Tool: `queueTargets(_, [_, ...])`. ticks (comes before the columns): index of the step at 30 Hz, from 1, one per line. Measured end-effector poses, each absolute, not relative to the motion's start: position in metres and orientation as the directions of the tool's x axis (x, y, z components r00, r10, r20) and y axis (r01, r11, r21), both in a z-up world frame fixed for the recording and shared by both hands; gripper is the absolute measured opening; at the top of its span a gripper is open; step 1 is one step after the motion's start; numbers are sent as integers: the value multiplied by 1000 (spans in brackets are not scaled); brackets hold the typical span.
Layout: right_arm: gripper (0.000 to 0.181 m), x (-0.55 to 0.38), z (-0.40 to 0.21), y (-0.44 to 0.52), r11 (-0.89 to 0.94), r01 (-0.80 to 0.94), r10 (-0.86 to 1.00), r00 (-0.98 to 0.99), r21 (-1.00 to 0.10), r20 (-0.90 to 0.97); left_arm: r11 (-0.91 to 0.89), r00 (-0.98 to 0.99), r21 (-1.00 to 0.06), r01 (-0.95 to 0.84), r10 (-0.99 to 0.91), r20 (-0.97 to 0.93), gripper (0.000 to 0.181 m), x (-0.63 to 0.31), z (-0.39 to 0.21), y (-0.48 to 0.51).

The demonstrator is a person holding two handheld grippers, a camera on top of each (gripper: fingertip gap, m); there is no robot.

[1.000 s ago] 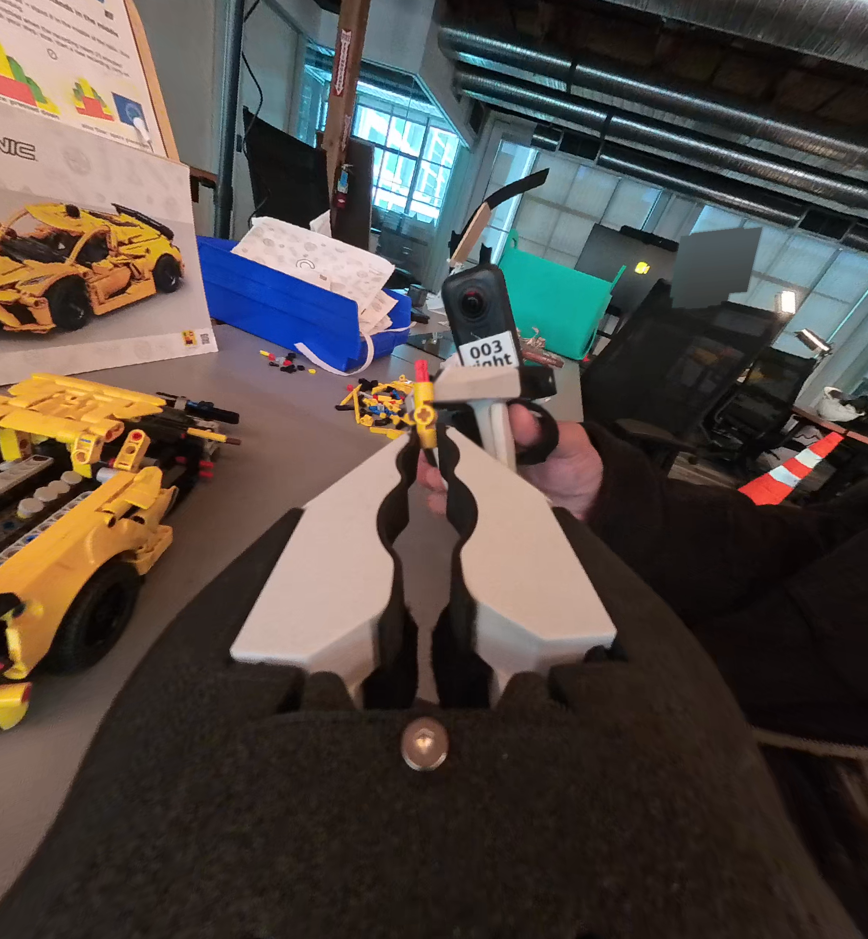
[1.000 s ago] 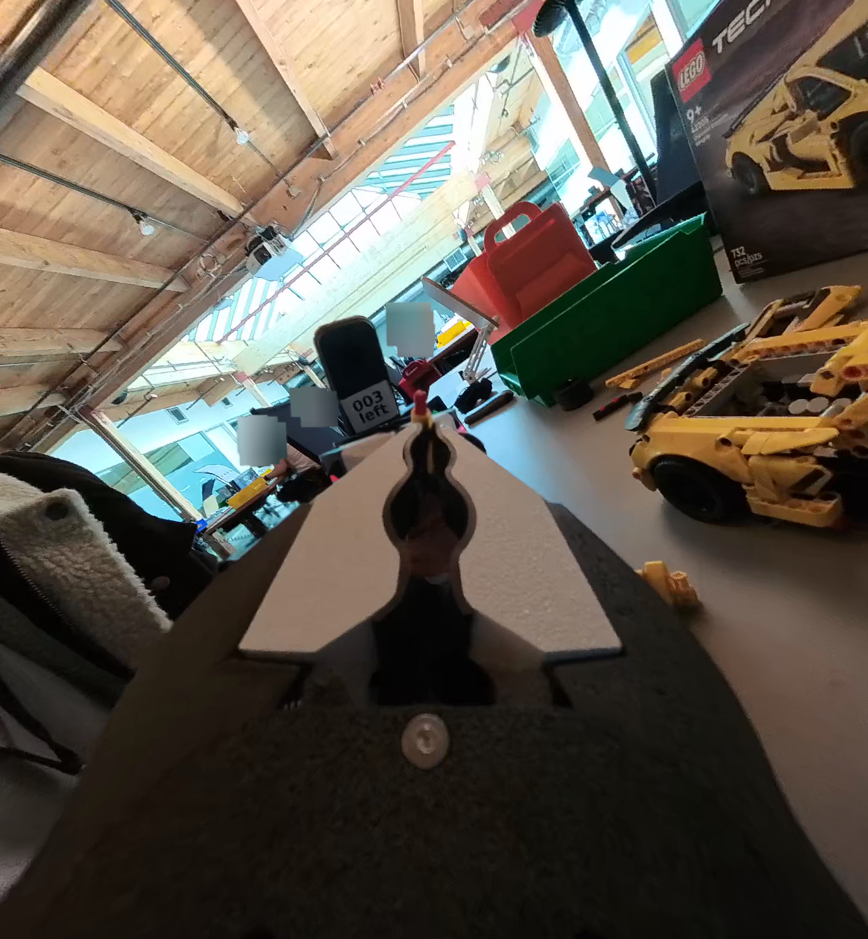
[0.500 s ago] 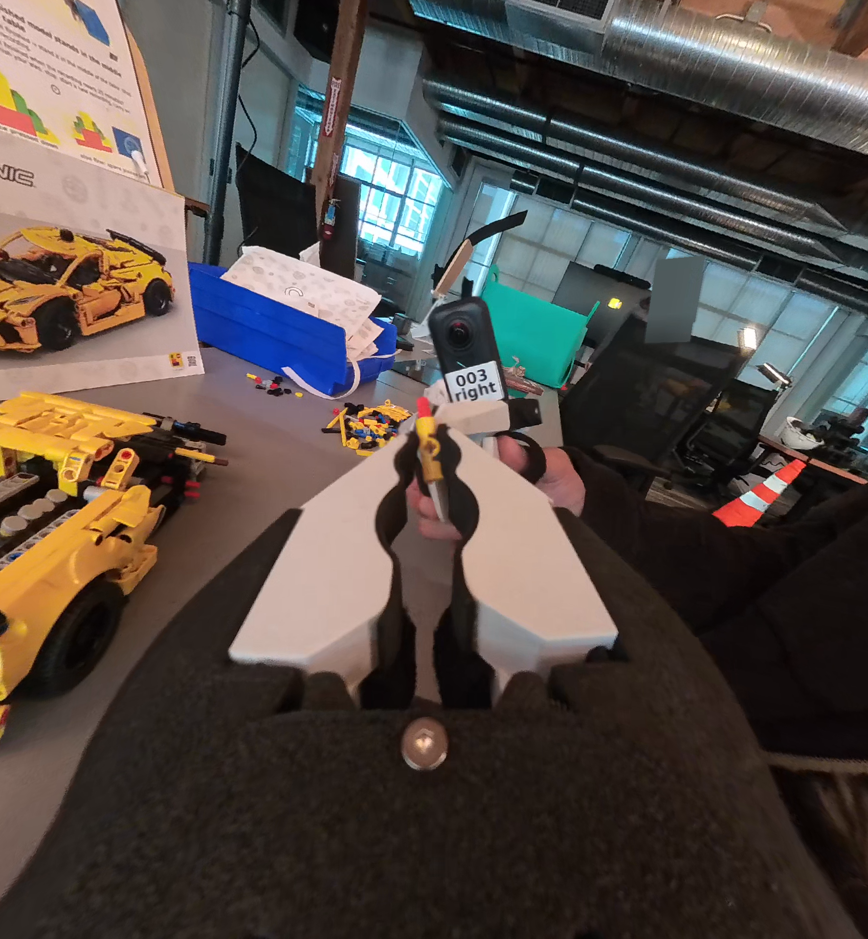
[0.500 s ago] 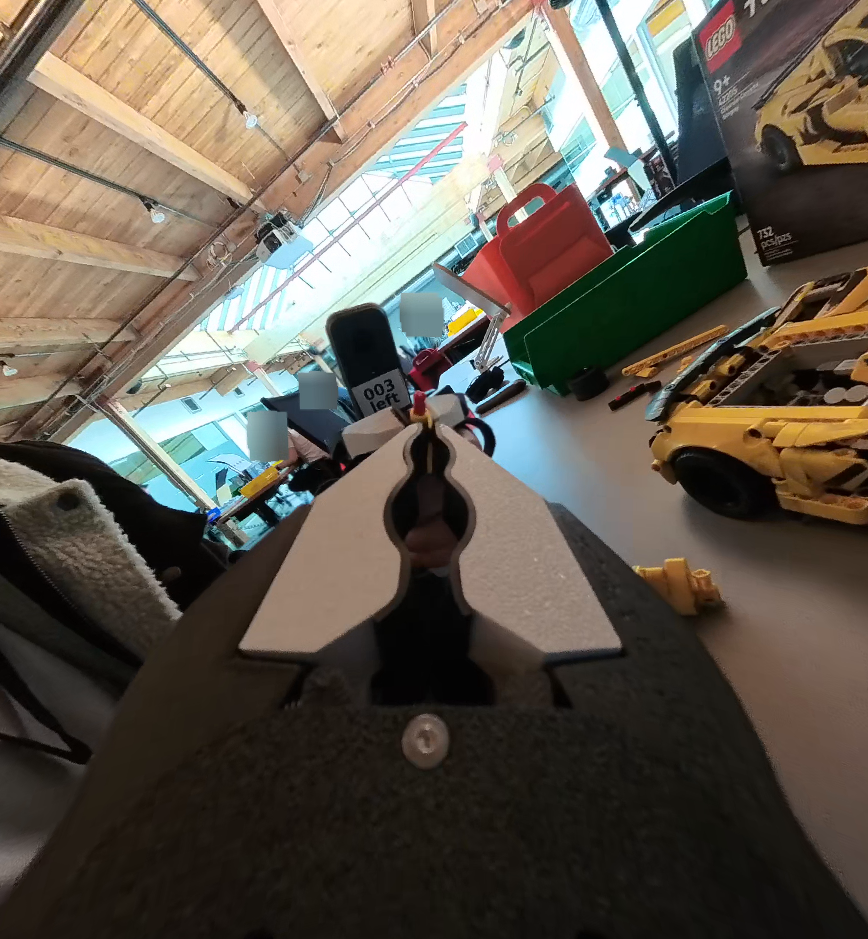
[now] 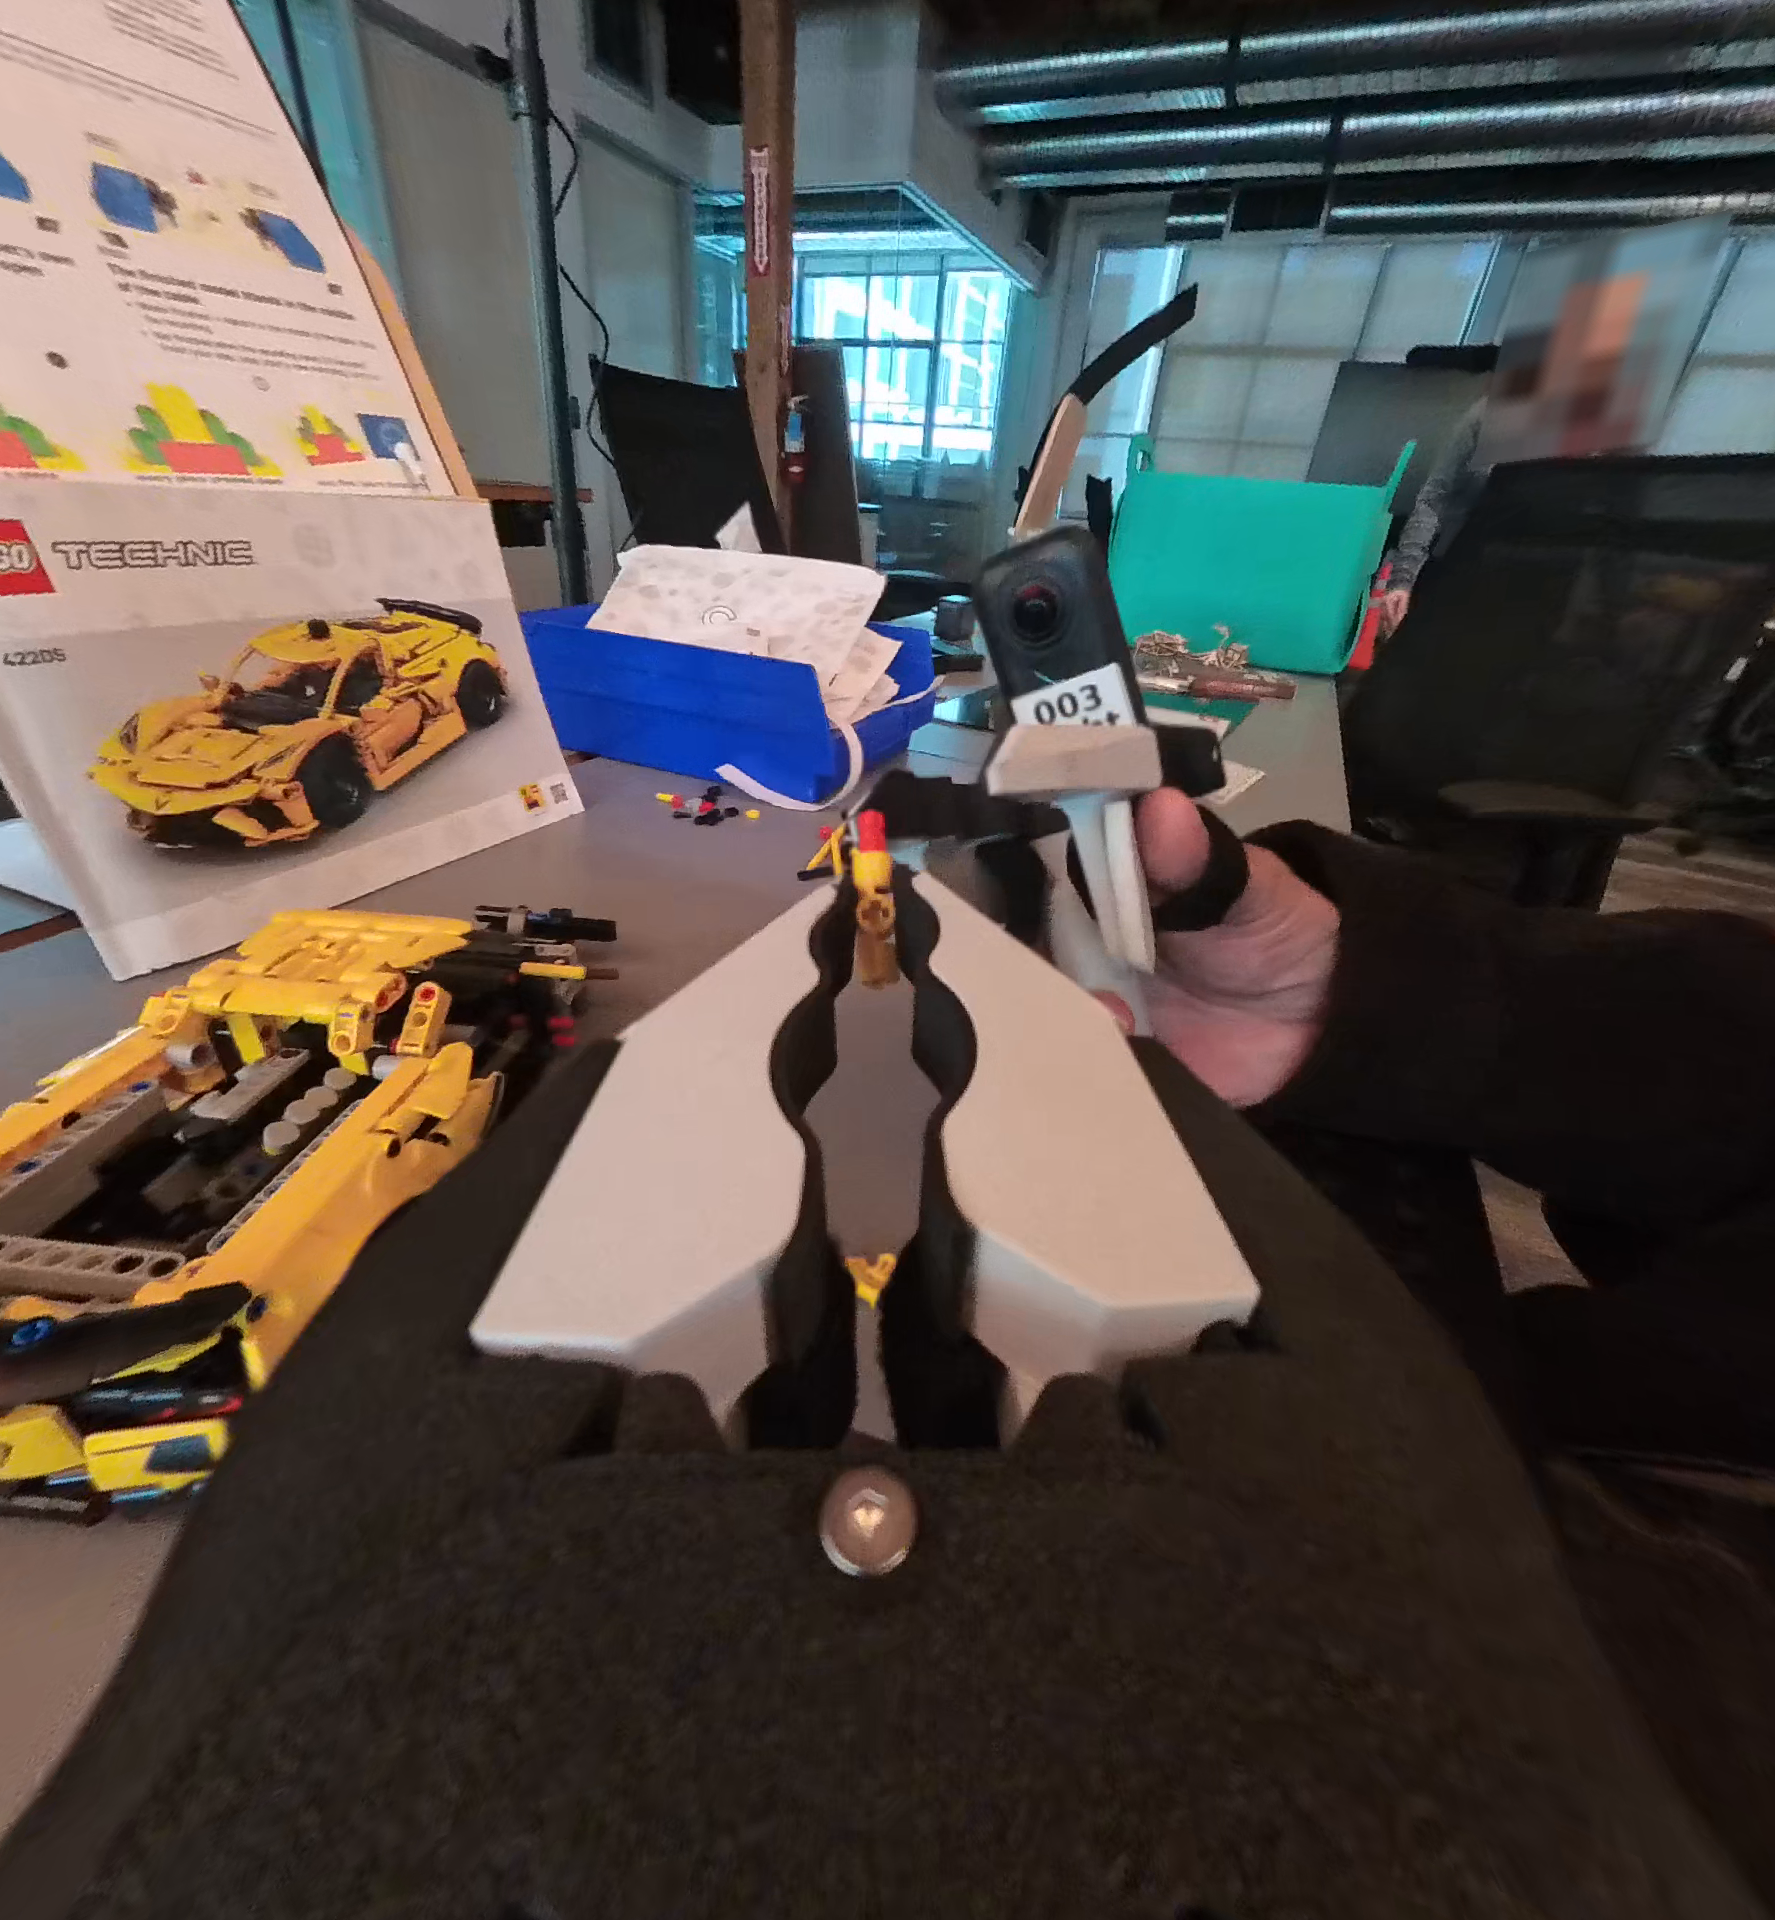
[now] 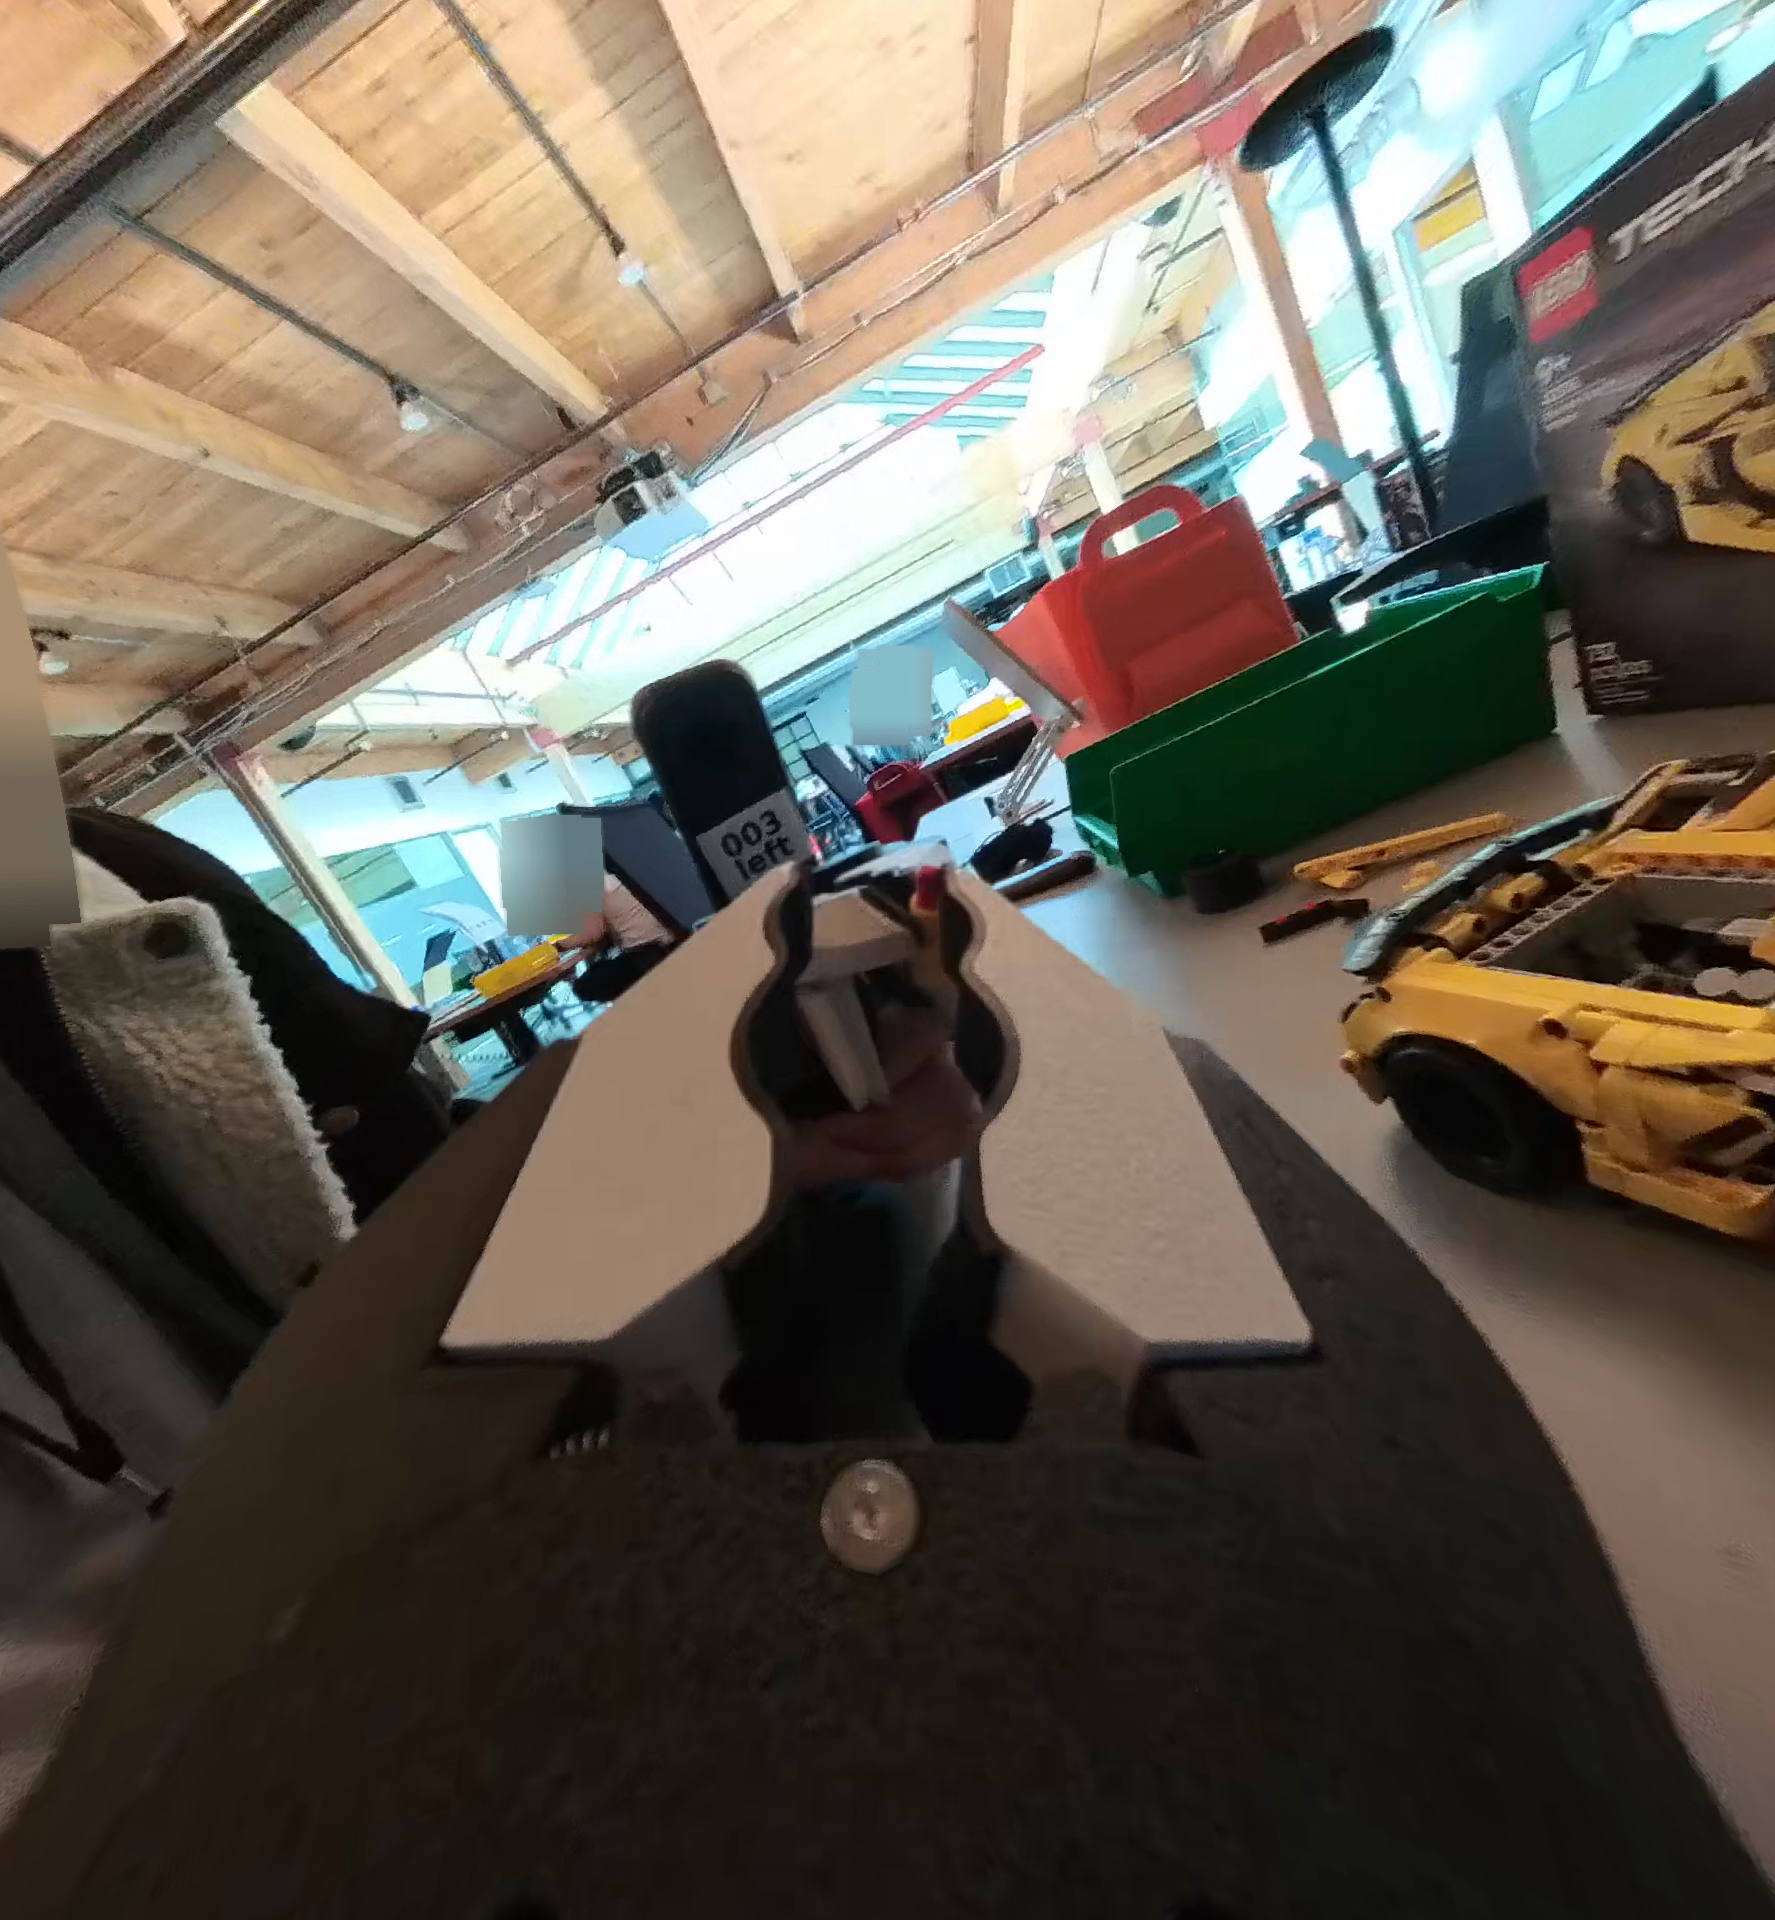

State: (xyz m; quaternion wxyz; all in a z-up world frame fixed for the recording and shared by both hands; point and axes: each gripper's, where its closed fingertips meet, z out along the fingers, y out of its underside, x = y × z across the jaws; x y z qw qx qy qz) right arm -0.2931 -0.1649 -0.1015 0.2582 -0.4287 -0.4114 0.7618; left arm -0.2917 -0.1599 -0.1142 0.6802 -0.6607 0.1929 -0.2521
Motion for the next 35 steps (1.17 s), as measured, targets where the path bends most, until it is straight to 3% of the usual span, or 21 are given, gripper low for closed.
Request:
queueTargets(7, [4, -293, -103, -168, -524, -31, 743, -505, -851, -439, -10, 743, -992, 126, -662, 101, 7, -281, -111, -167])
queueTargets(17, [2, -297, -118, -156, -574, 40, 731, -426, -818, -533, -57, 789, -996, 63, -609, 85, 7, -284, -127, -157])
queueTargets(22, [0, -302, -115, -151, -677, -3, 658, -451, -736, -603, -80, 789, -990, 113, -598, 139, 7, -289, -125, -155])
queueTargets(35, [2, -311, -109, -139, -761, -90, 605, -456, -643, -652, -54, 842, -997, 54, -534, 74, 7, -298, -125, -151])
